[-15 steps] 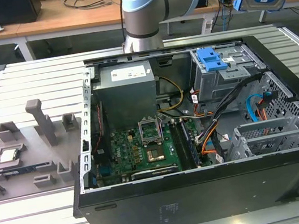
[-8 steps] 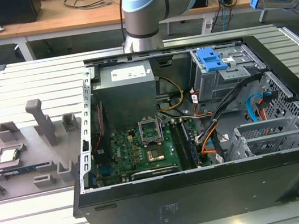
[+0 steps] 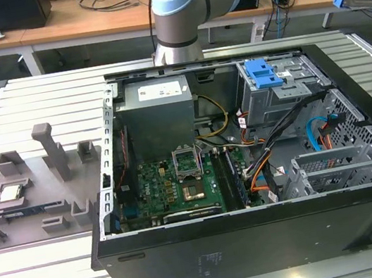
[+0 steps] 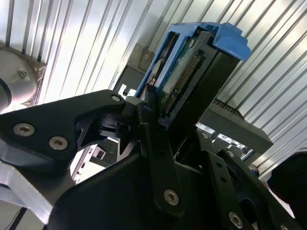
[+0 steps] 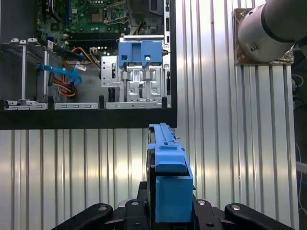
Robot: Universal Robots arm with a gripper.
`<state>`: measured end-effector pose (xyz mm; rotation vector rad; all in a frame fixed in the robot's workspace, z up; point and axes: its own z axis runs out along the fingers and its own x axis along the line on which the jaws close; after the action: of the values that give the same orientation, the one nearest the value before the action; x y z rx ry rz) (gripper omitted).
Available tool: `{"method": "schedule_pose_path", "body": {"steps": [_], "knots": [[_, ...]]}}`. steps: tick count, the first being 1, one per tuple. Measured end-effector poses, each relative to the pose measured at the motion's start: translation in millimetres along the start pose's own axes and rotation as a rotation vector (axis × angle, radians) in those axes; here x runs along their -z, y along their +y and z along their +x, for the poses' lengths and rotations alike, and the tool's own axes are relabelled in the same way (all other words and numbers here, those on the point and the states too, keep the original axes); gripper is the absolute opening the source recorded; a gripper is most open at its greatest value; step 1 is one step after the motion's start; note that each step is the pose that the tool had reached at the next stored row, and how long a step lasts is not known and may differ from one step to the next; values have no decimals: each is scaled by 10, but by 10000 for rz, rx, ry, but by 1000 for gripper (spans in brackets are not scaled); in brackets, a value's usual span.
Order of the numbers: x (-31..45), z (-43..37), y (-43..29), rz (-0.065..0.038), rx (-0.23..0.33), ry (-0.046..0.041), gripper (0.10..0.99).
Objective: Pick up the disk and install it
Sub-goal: 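Pick up the disk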
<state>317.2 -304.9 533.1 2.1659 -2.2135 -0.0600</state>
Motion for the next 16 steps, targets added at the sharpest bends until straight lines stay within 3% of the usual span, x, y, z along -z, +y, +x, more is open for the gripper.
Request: {"method": "schedule_pose_path", "body": {"steps": [5,11,13,16], "knots": [[9,-3,-153,-8,1,0,361],[11,-4,-182,-10,0,0,361],[11,34,-183,-9,1,0,361],[10,160,-186,-9,0,1,361]]}}
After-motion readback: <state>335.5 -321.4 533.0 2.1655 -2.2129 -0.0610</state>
